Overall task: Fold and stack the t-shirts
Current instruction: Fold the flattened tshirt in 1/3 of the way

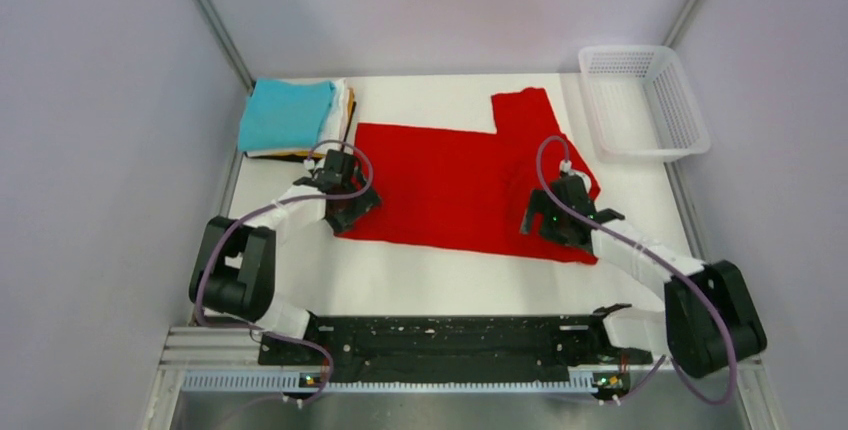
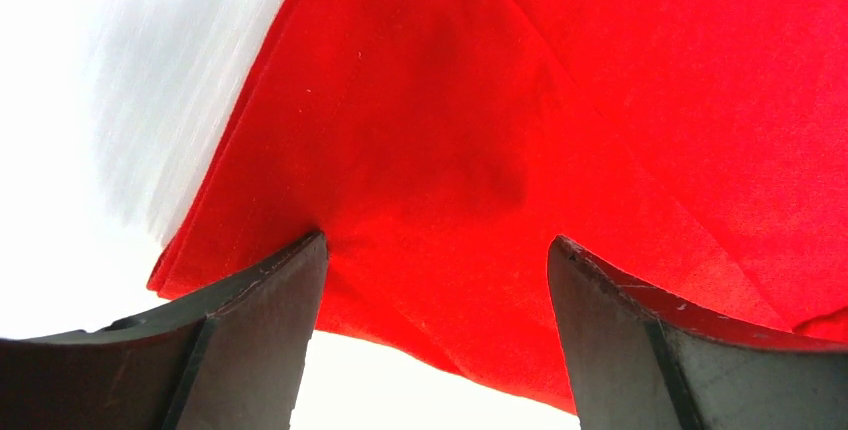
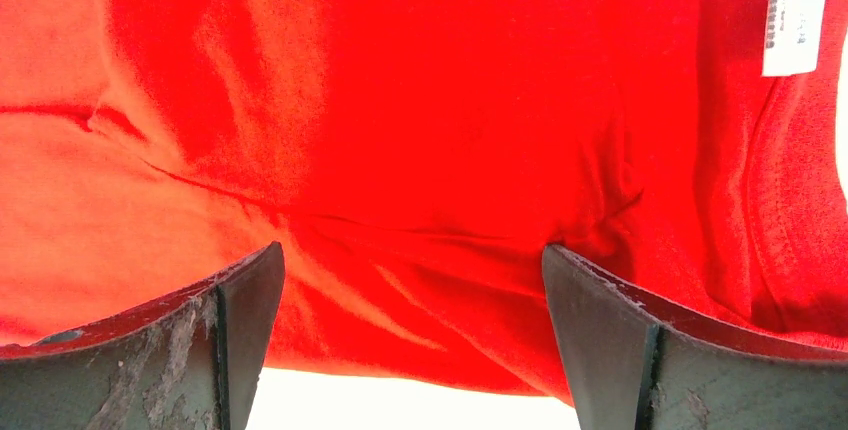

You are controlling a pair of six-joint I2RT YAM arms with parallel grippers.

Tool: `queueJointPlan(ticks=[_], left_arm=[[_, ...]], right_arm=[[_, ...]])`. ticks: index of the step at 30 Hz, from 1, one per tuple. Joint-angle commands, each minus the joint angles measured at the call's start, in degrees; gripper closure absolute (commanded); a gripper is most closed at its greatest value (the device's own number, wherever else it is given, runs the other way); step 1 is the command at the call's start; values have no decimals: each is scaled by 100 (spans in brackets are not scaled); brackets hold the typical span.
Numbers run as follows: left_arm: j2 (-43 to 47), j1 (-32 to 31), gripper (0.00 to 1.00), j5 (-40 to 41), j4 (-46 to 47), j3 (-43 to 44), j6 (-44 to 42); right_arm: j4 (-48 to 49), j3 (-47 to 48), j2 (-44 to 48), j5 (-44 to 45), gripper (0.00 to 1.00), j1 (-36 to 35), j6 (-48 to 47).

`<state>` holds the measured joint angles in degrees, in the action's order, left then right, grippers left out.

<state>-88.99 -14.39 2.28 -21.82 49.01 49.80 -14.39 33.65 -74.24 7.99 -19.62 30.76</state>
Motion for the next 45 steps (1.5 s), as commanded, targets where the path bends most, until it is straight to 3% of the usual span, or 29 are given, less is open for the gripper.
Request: queueJointPlan(ticks=[1, 8, 17, 25, 33, 38, 40, 45], left_arm=[[559, -461, 14, 449, -1308, -868, 668], [1937, -1003, 16, -103, -1501, -1974, 1464], [2548, -1695, 17, 179, -2781, -2181, 2426], [2929, -1715, 15, 634, -3480, -1958, 2585], [2293, -1714, 12, 1316, -3549, -1134, 2159], [2326, -1709, 10, 1733, -3780, -314, 1847], [2473, -1709, 4, 1826, -3771, -34, 1699], [2673, -1645, 1, 2177, -3156, 226, 1247]], right_arm=[[-1429, -556, 1020, -394, 1, -5, 703], [-2250, -596, 1923, -763, 1, -72, 1125], [-2898, -619, 2233, -549, 1, -218, 1712], [-3250, -764, 2576, -377, 1, -218, 2000], [-3438, -846, 2850, -426, 1, -219, 2044], [-3079, -277, 2981, -464, 1, -234, 1367], [-2859, 24, 2913, -559, 1, -227, 936], [-1309, -172, 2149, -1371, 1, -482, 677]])
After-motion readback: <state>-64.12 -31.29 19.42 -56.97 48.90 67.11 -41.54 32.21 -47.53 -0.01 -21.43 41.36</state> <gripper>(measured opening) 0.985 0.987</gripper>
